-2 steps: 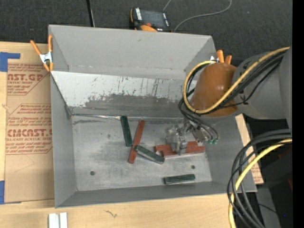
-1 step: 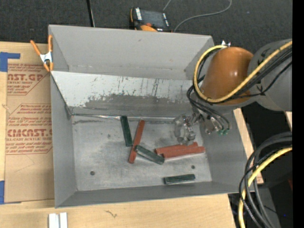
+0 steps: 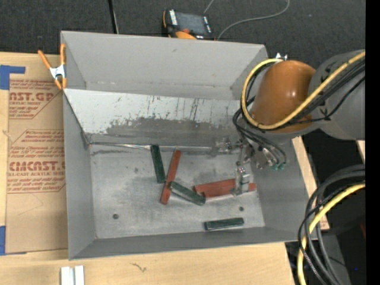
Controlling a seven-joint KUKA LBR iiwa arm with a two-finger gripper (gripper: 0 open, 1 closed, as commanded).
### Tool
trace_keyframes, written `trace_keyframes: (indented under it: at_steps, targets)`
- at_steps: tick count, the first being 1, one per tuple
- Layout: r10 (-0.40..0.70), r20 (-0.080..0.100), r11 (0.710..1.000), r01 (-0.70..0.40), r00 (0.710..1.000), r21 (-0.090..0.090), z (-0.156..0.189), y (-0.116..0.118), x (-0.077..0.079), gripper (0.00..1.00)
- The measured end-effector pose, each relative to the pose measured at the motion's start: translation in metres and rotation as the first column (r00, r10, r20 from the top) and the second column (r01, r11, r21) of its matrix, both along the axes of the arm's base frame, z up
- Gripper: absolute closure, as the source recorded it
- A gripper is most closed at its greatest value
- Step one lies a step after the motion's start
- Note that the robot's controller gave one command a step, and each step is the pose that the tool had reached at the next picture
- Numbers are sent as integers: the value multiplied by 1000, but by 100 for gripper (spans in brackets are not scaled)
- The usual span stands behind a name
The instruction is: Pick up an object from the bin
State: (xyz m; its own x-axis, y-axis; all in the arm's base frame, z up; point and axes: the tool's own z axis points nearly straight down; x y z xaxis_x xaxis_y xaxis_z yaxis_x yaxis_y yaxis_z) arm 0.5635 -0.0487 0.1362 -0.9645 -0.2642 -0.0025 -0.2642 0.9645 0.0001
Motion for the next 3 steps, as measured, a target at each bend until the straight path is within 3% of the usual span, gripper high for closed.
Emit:
trace_keyframes:
  at_steps: [1,2,3]
  targets:
    - [56,-8,998,-56,998,1,-71,-22,-10,0]
    - [56,-2,998,-56,998,0,-67,-22,-8,100]
    - [35,8,999,-35,999,-2,92,-23,6,100]
